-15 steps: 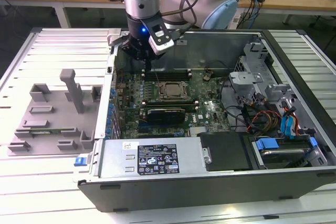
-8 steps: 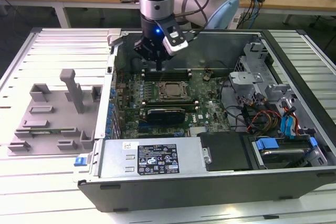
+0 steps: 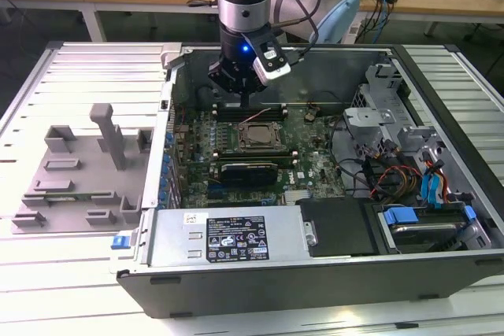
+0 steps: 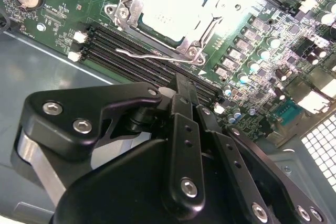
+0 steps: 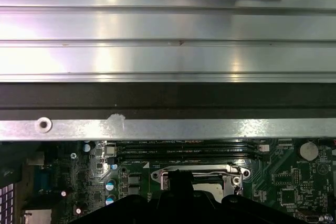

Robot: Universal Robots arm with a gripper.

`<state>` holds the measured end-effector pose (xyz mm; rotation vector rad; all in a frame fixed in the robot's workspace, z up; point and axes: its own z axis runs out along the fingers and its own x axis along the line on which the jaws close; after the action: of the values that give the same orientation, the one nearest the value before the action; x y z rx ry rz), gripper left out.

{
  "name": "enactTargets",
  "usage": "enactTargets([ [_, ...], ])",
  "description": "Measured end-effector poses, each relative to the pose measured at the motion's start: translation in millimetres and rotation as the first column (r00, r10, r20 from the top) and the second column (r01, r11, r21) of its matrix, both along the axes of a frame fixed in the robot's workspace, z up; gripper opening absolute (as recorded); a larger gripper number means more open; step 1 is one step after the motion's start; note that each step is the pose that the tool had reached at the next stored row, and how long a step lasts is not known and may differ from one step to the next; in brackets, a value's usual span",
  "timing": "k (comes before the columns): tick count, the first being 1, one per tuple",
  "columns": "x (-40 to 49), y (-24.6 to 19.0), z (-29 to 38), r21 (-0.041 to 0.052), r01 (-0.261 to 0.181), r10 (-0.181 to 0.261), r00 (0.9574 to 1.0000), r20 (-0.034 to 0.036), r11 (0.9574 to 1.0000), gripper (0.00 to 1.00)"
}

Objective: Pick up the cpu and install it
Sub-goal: 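Install the first cpu locking lever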

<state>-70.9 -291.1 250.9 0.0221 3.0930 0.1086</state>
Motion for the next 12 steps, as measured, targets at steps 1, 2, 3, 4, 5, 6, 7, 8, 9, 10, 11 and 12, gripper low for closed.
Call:
enactTargets([
  [1, 0.0, 0.0, 0.0, 0.0000, 0.000, 0.000, 1.0000, 0.0000, 1.0000, 0.11],
  [2, 0.0, 0.0, 0.0, 0.0000, 0.000, 0.000, 1.0000, 0.0000, 1.0000, 0.11],
  [3, 0.0, 0.0, 0.0, 0.0000, 0.000, 0.000, 1.0000, 0.0000, 1.0000, 0.11],
  [4, 0.0, 0.0, -0.1, 0.0000, 0.000, 0.000, 1.0000, 0.0000, 1.0000, 0.11],
  [5, 0.0, 0.0, -0.1, 0.0000, 0.000, 0.000, 1.0000, -0.0001, 1.0000, 0.11],
  [6, 0.0, 0.0, -0.1, 0.0000, 0.000, 0.000, 1.0000, 0.0000, 1.0000, 0.11],
  [7, 0.0, 0.0, -0.1, -0.0001, 0.000, 0.000, 1.0000, -0.0001, 1.0000, 0.11],
  [8, 0.3, 0.0, -0.3, 0.0000, 0.000, 0.000, 1.0000, 0.0000, 1.0000, 0.11],
  [9, 0.7, 0.1, -0.8, 0.0004, 0.000, 0.000, 1.0000, 0.0003, 1.0000, 0.11],
  [10, 1.3, 0.0, -1.4, 0.0002, 0.000, 0.000, 1.0000, 0.0002, 1.0000, 0.11],
  [11, 3.3, 0.0, -2.6, -0.0002, 0.000, 0.000, 1.0000, 0.0000, 1.0000, 0.11],
  [12, 6.5, -0.1, -3.6, -0.0001, 0.000, 0.000, 1.0000, 0.0000, 1.0000, 0.11],
])
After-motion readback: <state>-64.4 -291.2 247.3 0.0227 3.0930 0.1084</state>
